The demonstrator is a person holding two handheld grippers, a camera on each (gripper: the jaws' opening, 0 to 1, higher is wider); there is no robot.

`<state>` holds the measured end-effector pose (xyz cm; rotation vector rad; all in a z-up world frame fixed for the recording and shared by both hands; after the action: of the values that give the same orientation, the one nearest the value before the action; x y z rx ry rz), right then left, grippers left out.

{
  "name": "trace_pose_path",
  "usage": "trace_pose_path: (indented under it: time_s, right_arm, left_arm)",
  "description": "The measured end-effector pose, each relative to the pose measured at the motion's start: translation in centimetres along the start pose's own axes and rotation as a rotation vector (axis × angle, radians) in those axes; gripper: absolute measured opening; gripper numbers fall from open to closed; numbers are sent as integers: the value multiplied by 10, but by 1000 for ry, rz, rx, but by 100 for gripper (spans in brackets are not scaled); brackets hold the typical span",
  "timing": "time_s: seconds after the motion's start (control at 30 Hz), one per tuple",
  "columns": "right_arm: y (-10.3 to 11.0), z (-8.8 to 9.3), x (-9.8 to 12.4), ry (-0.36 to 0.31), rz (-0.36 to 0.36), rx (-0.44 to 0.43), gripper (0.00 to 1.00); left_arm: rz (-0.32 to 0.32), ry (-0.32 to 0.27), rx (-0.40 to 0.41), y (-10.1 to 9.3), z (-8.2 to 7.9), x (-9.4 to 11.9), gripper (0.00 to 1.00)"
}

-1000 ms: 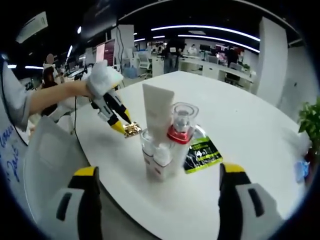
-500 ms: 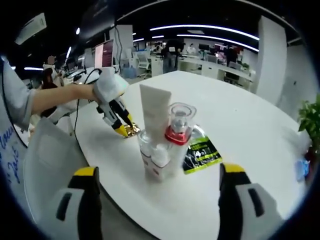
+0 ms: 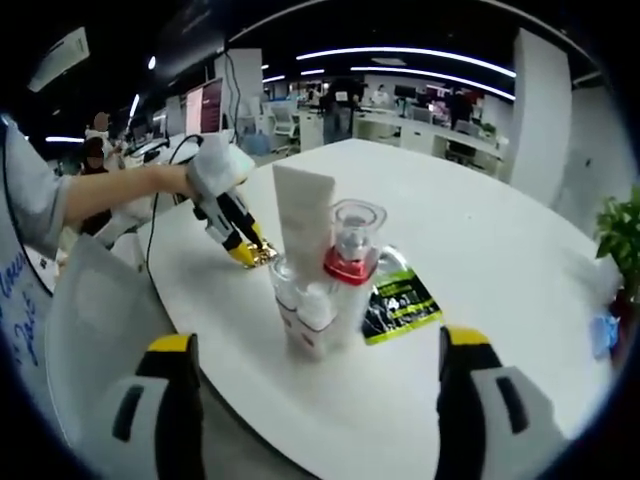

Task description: Arrange the skincare products in the storage area until every visible bottle or jar stands upright without overlapping.

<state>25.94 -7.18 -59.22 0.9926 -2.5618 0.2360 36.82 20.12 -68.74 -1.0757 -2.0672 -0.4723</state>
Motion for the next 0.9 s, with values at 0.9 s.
trace_pose_path:
  time_s: [0.9]
  right_arm:
    - [-2, 2, -2, 8, 3, -5, 100]
  left_arm:
    - [-175, 2, 161, 54, 41, 37, 25]
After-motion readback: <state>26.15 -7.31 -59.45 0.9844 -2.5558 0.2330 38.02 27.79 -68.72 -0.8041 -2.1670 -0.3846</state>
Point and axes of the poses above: the point that each gripper's makers call its tool centre point, and the gripper's own axes: x roughly backward along the fingers, y roughly to its left, z roughly out of its underside, the point moved 7 cm from there along x, roughly backward along the fingers, and after that the axes turned 13 degrees about -y, right-handed, at the moved point
